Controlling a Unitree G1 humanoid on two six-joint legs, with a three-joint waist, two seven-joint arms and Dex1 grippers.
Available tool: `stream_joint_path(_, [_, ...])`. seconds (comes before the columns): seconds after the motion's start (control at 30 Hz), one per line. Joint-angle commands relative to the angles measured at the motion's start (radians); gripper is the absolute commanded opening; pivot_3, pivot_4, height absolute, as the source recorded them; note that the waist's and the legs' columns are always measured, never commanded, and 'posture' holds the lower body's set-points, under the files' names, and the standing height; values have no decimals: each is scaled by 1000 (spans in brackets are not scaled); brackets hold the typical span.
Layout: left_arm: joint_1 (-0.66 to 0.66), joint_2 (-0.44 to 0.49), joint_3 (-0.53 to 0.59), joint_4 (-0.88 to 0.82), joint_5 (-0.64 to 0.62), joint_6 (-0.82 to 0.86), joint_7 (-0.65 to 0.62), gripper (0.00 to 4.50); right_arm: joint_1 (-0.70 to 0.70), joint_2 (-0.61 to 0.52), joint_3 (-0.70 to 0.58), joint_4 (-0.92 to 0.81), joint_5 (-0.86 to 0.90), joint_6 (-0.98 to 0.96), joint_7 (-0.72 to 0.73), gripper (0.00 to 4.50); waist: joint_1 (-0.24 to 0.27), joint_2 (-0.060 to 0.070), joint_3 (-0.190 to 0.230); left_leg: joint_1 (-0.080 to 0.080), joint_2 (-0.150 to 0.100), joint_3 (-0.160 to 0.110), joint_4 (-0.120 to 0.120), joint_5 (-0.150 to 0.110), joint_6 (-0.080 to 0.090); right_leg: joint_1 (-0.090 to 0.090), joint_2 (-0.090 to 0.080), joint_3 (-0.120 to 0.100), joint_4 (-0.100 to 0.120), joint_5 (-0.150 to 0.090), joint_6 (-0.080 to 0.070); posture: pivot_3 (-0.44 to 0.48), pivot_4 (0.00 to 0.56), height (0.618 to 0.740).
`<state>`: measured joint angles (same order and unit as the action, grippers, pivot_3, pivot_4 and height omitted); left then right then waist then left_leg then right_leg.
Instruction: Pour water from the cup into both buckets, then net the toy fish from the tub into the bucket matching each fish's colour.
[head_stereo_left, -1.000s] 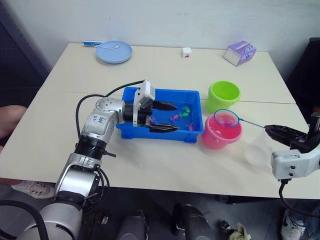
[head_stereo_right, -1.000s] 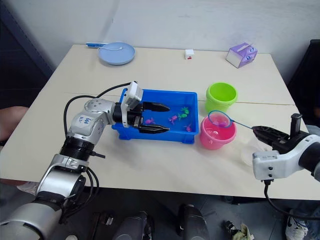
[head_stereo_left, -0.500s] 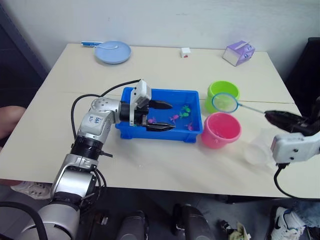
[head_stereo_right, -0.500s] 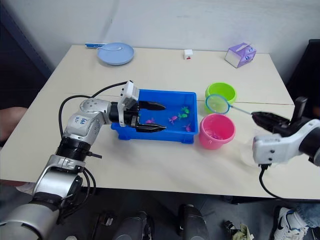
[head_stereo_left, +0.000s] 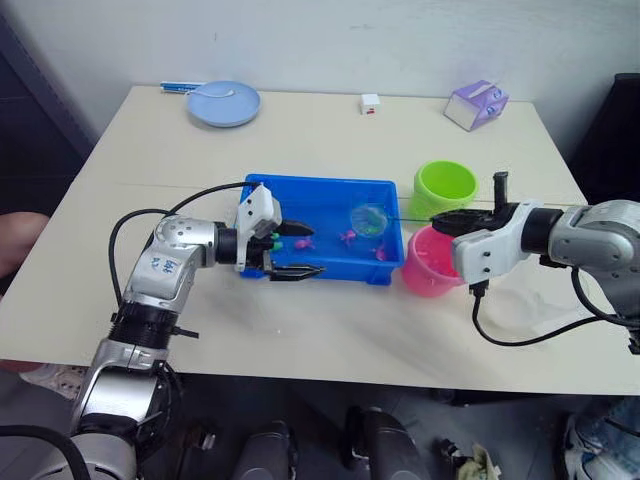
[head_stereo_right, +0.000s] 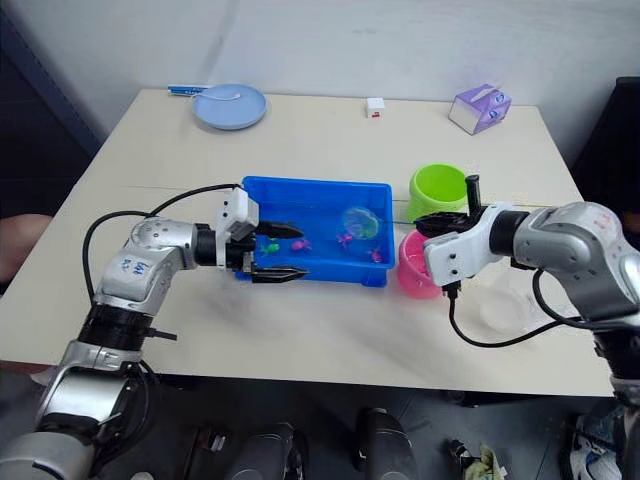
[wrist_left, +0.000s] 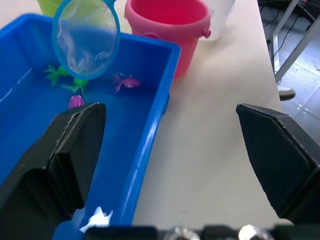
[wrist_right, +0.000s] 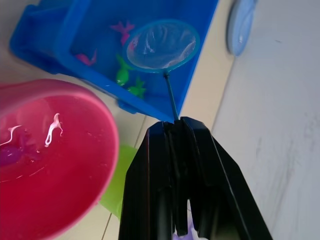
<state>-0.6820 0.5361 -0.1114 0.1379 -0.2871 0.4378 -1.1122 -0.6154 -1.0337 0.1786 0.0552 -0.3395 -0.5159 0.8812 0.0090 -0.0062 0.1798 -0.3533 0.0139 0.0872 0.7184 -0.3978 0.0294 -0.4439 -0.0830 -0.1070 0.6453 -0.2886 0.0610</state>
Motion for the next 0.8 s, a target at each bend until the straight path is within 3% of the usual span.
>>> stream_joint_path(0.03, [21, 29, 45, -102, -36, 46, 26, 4500, -57, -5, 26, 80, -36, -97, -4, 783, -1, 0, 0, 0, 0, 0, 0, 0, 0, 0, 0, 0, 0, 0, 0, 0, 150, 739])
stream_joint_path(0.47, [41, 44, 52, -159, -60, 101, 56, 4500, -93, 77, 43, 55, -8, -84, 7, 783, -12, 0, 0, 0, 1, 0, 0, 0, 0, 0, 0, 0, 0, 0, 0, 0, 150, 739])
stream_joint_path(0.8, [25, 22, 39, -138, -56, 85, 56, 4500, -154, 3, 69, 132, -52, -140, 39, 783, -11, 0, 0, 0, 0, -1, 0, 0, 0, 0, 0, -1, 0, 0, 0, 0, 150, 739])
